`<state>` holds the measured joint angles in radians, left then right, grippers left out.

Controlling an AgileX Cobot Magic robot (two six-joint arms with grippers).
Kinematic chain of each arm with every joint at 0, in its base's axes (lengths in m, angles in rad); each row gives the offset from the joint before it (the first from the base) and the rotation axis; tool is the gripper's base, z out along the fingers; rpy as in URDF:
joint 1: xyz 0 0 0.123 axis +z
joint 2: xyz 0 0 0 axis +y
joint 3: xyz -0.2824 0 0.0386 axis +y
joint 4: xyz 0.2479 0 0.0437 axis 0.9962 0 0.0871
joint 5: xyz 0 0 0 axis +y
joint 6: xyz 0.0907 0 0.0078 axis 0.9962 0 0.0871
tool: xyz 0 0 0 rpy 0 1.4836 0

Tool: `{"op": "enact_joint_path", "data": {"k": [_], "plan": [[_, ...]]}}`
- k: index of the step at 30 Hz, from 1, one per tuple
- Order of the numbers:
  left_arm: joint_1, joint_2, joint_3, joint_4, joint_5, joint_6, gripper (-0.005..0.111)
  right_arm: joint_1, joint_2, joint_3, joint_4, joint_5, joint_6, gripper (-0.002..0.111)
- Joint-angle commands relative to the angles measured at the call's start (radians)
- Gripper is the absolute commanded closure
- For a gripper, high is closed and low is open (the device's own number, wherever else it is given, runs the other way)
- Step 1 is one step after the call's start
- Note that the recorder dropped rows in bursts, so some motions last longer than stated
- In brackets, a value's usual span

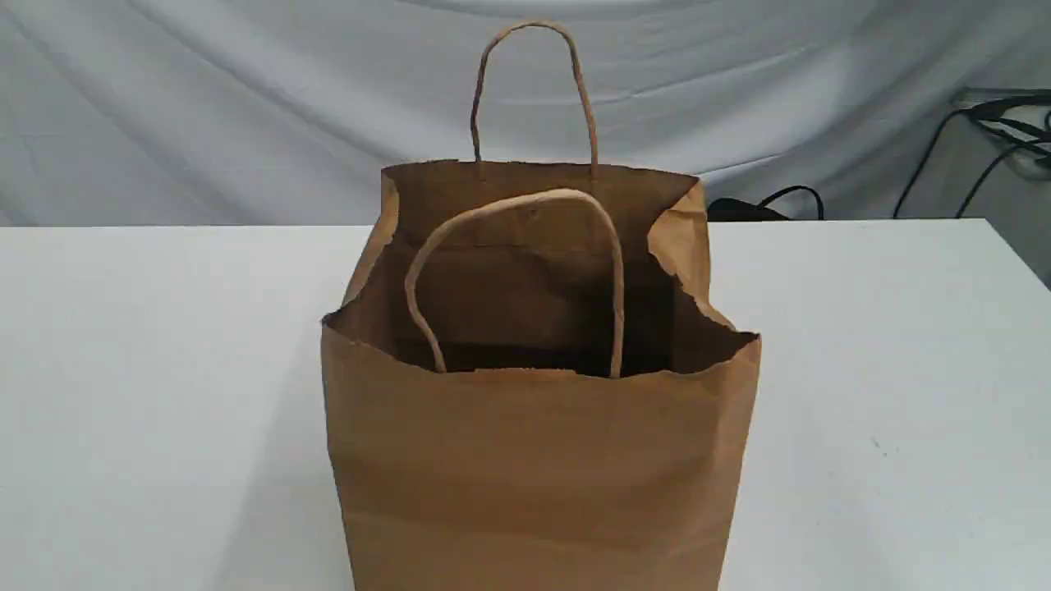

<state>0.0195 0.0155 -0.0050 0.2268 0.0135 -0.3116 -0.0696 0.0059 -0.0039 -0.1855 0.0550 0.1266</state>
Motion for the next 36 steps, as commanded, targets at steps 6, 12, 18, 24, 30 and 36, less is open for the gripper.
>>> {"op": "enact_joint_path", "data": {"k": [6, 12, 18, 24, 30, 36], "plan": [[0.004, -0.015, 0.005, 0.006, 0.124, 0.007, 0.107, 0.001, -0.006, 0.004, -0.002, 0.006, 0.001, 0.108], [0.004, -0.015, 0.005, 0.043, 0.124, 0.003, 0.107, 0.001, -0.006, 0.004, -0.002, 0.006, 0.001, 0.108], [0.004, -0.015, 0.005, -0.042, 0.136, 0.002, 0.107, 0.001, -0.006, 0.004, -0.002, 0.006, 0.001, 0.108], [0.004, -0.015, 0.005, -0.305, 0.170, 0.349, 0.107, 0.001, -0.006, 0.004, -0.002, 0.006, 0.001, 0.108], [0.004, -0.015, 0.005, -0.464, 0.170, 0.660, 0.107, 0.001, -0.006, 0.004, -0.002, 0.006, 0.001, 0.108], [0.004, -0.015, 0.005, -0.416, 0.170, 0.514, 0.107, 0.001, -0.006, 0.004, -0.002, 0.006, 0.001, 0.108]]}}
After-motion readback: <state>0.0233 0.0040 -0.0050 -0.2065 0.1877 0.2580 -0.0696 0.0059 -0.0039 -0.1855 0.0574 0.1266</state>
